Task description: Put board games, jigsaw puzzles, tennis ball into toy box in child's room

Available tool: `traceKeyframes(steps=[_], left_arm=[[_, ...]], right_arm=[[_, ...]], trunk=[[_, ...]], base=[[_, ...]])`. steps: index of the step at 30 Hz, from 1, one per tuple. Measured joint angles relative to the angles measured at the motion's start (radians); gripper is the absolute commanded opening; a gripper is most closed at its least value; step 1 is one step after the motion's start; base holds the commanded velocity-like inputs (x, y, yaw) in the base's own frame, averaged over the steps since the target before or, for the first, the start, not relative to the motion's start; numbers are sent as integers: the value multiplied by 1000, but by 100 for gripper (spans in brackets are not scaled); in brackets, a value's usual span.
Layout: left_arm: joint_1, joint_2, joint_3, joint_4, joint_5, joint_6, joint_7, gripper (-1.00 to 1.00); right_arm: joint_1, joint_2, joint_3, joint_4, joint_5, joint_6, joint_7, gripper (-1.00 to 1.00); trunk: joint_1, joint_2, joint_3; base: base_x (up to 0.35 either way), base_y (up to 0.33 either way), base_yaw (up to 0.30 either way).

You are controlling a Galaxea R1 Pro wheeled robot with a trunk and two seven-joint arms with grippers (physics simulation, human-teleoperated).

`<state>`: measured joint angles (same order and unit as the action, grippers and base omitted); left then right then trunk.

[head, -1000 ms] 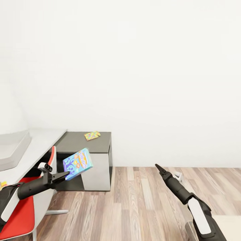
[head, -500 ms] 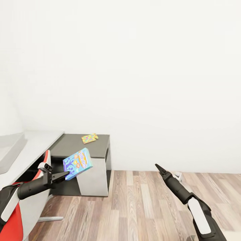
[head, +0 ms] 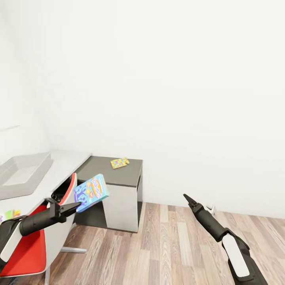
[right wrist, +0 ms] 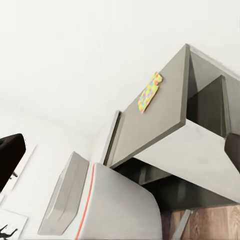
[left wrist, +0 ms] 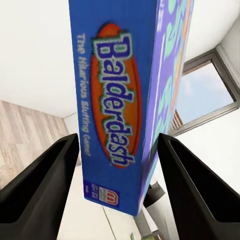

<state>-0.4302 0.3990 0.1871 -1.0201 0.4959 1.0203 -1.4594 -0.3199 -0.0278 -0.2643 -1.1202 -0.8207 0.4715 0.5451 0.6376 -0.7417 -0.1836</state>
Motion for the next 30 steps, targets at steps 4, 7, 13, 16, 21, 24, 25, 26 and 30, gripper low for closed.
traceKeyframes(steps=[4,7,13,16,21,24,25,26,30], left_arm=[[0,0,0,0,-2,2,0,-100],[0,0,0,0,-2,2,0,-100],[0,0,0,0,-4,2,2,-100],[0,0,0,0,-4,2,2,-100],[0,0,0,0,-3,1,1,-100],[0,0,0,0,-3,0,1,-100],[0,0,0,0,-3,0,1,-100],[0,0,0,0,-3,0,1,-100],[0,0,0,0,-3,-1,2,-100]], right_arm=[[0,0,-1,-1,0,0,1,100],[0,0,-1,-1,0,0,1,100],[0,0,-1,-1,-1,0,-3,100],[0,0,-1,-2,-1,0,-4,100],[0,0,0,-2,-1,-1,-5,100],[0,0,0,-2,-1,-1,-5,100],[0,0,0,-2,-1,-1,-6,100],[0,0,0,-2,-2,-1,-6,100],[0,0,1,0,0,-1,-6,100]], trunk=[[-15,28,13],[-27,49,22],[-50,91,41],[-61,112,51],[-81,147,67],[-81,147,67],[-81,147,67],[-81,147,67],[-81,147,67]], base=[[-3,0,48],[-1,0,13],[0,0,2],[0,0,0],[0,0,0],[0,0,0],[0,0,19],[0,0,99],[0,0,210]])
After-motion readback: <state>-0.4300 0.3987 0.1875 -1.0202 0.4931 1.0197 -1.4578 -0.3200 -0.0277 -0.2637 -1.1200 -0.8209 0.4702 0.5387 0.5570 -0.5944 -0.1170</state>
